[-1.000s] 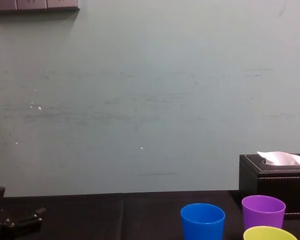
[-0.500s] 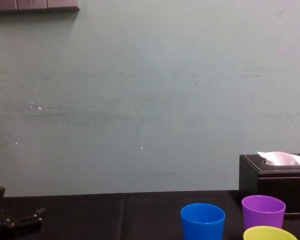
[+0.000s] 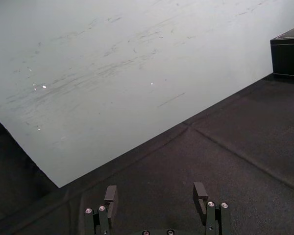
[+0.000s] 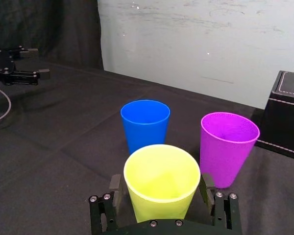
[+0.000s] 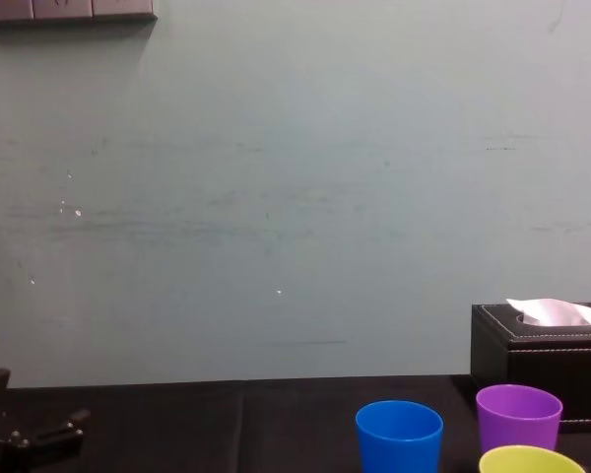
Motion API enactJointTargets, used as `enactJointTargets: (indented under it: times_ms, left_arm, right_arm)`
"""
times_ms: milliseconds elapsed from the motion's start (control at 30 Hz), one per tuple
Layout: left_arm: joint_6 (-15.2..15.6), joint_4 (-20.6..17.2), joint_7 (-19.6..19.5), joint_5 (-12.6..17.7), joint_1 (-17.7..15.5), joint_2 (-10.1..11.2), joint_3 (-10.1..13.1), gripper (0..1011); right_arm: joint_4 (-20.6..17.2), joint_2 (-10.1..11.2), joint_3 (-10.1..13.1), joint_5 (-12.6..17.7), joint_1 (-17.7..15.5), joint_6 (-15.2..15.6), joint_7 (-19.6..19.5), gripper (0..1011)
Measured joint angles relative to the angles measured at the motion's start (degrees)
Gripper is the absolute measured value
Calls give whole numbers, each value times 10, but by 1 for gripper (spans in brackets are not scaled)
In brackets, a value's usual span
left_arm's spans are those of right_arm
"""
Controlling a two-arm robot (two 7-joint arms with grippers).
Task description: Stack the three plastic cups sequentially using one hand.
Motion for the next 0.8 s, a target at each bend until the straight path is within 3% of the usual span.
enactJointTargets:
  times_ms: [233, 533, 800]
  left_arm:
    - [0, 0, 0, 0, 0, 0, 0, 1011]
    - [0, 0, 0, 0, 0, 0, 0, 1011]
    - [0, 0, 0, 0, 0, 0, 0, 1011]
  right_arm:
    - [16, -16, -4, -24, 20, 21, -1, 1000]
    - [15, -15, -4, -22, 18, 17, -1, 998]
    - [14, -14, -4, -20, 16, 15, -1, 840]
